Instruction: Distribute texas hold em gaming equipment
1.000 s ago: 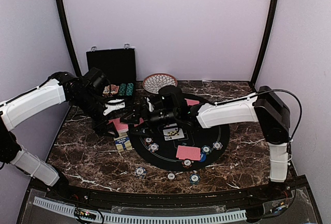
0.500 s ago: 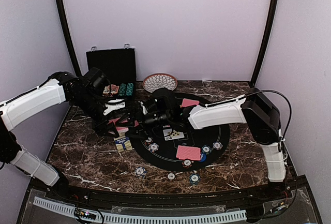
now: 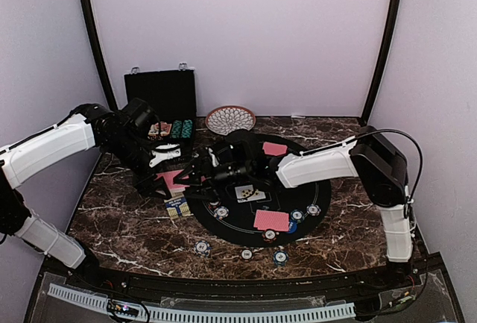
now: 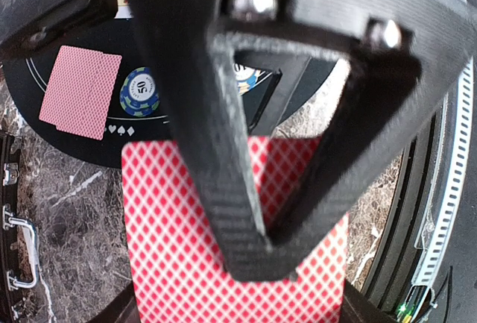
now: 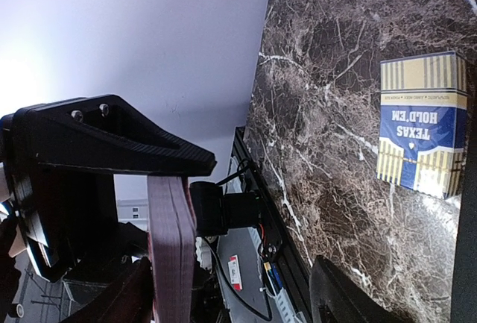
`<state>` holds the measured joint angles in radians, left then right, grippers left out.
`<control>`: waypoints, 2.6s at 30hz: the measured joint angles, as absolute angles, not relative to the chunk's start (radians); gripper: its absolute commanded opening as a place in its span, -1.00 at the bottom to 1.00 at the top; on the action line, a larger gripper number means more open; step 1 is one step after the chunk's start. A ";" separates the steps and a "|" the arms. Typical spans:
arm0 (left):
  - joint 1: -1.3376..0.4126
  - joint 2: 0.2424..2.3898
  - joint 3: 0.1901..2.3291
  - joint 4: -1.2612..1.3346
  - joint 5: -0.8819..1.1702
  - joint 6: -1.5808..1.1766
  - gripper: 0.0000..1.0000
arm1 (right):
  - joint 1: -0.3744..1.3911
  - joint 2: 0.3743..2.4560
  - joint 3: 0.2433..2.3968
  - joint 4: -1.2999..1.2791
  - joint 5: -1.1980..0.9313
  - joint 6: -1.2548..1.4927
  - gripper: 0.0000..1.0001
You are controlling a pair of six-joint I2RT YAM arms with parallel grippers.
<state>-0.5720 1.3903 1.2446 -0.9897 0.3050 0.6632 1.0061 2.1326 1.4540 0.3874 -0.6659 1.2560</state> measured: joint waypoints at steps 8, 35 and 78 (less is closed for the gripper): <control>-0.572 1.390 1.245 -0.989 0.299 0.664 -1.00 | 0.988 2.098 1.415 0.384 -0.669 1.244 0.21; -0.572 1.390 1.244 -0.982 0.283 0.669 -1.00 | 0.981 2.027 1.390 0.352 -0.682 1.266 -0.70; -0.572 1.390 1.239 -0.980 0.269 0.669 -1.00 | 0.548 1.649 0.888 0.234 -0.682 1.100 -1.00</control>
